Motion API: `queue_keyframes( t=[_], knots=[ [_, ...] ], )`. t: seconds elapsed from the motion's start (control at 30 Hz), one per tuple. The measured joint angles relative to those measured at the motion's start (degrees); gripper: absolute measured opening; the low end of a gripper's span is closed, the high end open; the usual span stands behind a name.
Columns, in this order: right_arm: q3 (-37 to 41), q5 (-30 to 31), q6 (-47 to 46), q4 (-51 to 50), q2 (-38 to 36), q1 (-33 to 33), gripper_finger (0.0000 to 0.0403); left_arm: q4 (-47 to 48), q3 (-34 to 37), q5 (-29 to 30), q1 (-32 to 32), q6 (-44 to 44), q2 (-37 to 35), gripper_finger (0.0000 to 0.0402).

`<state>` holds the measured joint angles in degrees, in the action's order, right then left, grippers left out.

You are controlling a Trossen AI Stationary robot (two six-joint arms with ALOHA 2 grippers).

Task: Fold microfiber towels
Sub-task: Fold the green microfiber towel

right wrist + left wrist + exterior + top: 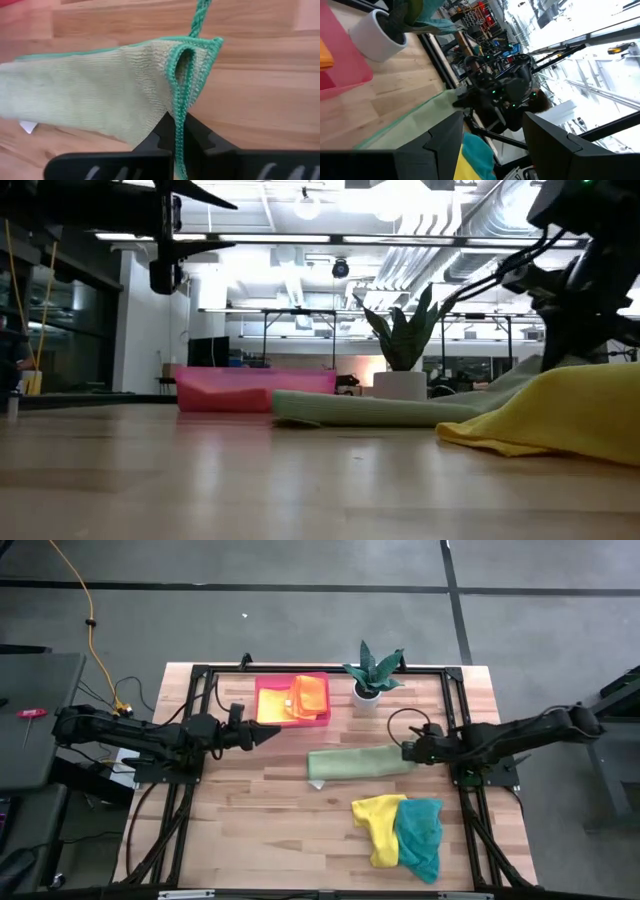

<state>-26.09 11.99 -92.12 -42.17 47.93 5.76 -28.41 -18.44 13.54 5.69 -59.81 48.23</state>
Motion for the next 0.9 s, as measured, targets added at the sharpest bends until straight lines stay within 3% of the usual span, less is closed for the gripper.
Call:
queue_keyframes(
  t=[0.2,0.4,0.67,0.9],
  knots=[
    [0.0,0.0,-0.5,-2.9,-3.8,0.0,0.0000,0.8,0.0,0.2,0.0,0.0,0.0,0.0195],
    [-5.1,2.8,0.9,-2.6,-2.6,0.0,0.0000,0.9,0.0,0.6,0.0,0.0,0.0,0.0195],
    [-11.0,4.4,4.8,4.2,5.1,0.0,0.0000,1.4,0.0,0.5,0.0,0.0,0.0,0.0195],
    [-11.0,4.1,4.7,21.3,15.5,0.0,0.0000,1.6,0.0,0.7,0.0,0.0,0.0,0.0195]
  ],
)
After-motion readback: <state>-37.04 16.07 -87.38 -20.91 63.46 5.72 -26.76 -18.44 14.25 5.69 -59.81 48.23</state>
